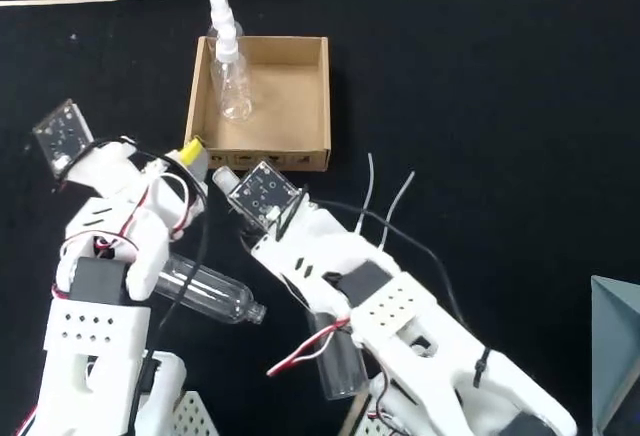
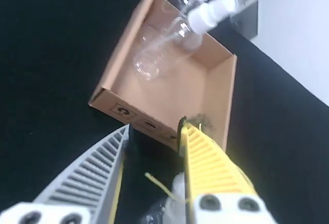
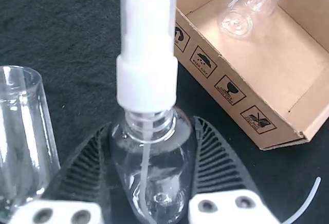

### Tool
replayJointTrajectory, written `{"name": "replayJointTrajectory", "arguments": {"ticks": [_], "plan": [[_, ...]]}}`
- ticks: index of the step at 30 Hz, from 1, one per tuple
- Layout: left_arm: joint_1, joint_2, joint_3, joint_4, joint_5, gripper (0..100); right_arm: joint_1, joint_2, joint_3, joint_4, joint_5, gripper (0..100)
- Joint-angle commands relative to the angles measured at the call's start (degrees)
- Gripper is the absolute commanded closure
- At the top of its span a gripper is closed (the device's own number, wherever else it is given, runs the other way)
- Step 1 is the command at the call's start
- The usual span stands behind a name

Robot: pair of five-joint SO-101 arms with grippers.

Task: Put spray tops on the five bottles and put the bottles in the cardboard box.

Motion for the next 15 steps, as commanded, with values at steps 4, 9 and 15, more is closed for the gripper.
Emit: {"name": "replayJointTrajectory", "arguments": {"ticks": [4,9,15], "plan": [[-2.77,-1.05,-4.53,-1.14,-0.35,86,-1.23,-8.57,2.24,-0.44,-0.09,98.6],[-2.77,-1.05,-4.26,-1.14,-0.35,86,-1.23,-10.42,2.59,0.09,-0.09,98.7],[-2.86,-1.05,-3.91,-1.05,-0.35,86,-1.23,-10.68,1.98,1.49,-0.09,98.7]]}}
